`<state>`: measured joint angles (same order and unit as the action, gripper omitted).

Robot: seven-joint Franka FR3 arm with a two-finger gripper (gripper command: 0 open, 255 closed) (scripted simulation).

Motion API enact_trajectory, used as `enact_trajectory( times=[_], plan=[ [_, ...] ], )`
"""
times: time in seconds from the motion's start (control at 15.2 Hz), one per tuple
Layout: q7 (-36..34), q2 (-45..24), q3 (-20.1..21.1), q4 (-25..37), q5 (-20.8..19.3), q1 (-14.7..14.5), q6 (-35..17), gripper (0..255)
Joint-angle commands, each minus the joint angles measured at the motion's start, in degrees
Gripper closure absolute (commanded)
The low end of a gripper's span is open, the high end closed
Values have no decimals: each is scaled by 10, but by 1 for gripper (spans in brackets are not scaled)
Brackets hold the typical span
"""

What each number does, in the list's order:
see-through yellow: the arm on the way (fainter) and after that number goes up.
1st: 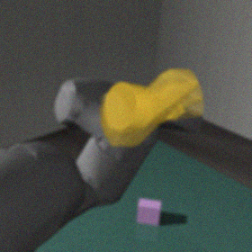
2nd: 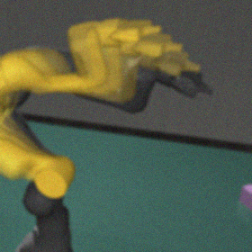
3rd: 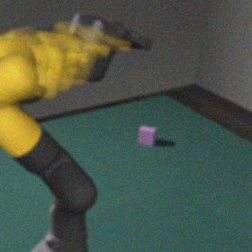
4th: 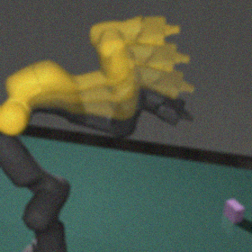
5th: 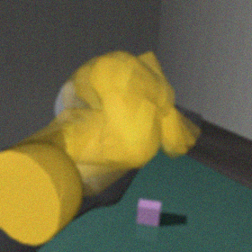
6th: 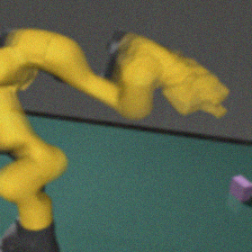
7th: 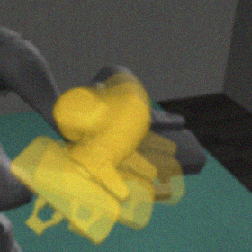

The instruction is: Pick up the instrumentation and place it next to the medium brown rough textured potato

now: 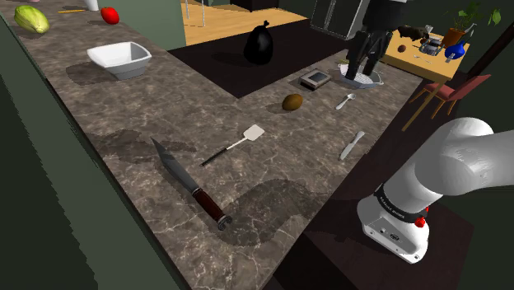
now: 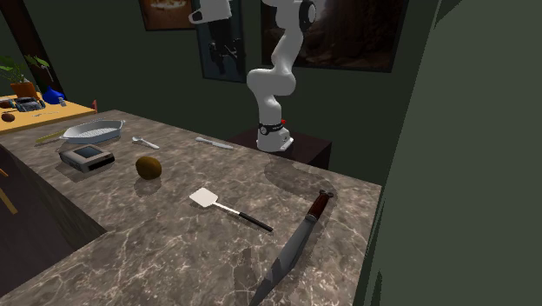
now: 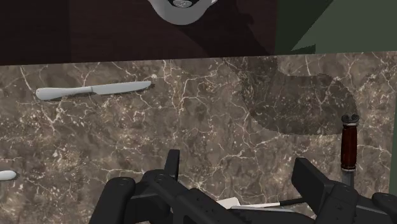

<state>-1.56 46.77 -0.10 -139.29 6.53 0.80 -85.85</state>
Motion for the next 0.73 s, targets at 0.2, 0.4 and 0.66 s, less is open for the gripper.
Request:
enact_trajectory(
  times=[0.2,0.4,0.66],
  plan=[
    [-24,-22,31,-20,24,-13,-50,0],
    [-47,-51,63,-33,45,-26,-102,0],
    [-76,-102,105,-39,70,-41,-172,0]
  ],
)
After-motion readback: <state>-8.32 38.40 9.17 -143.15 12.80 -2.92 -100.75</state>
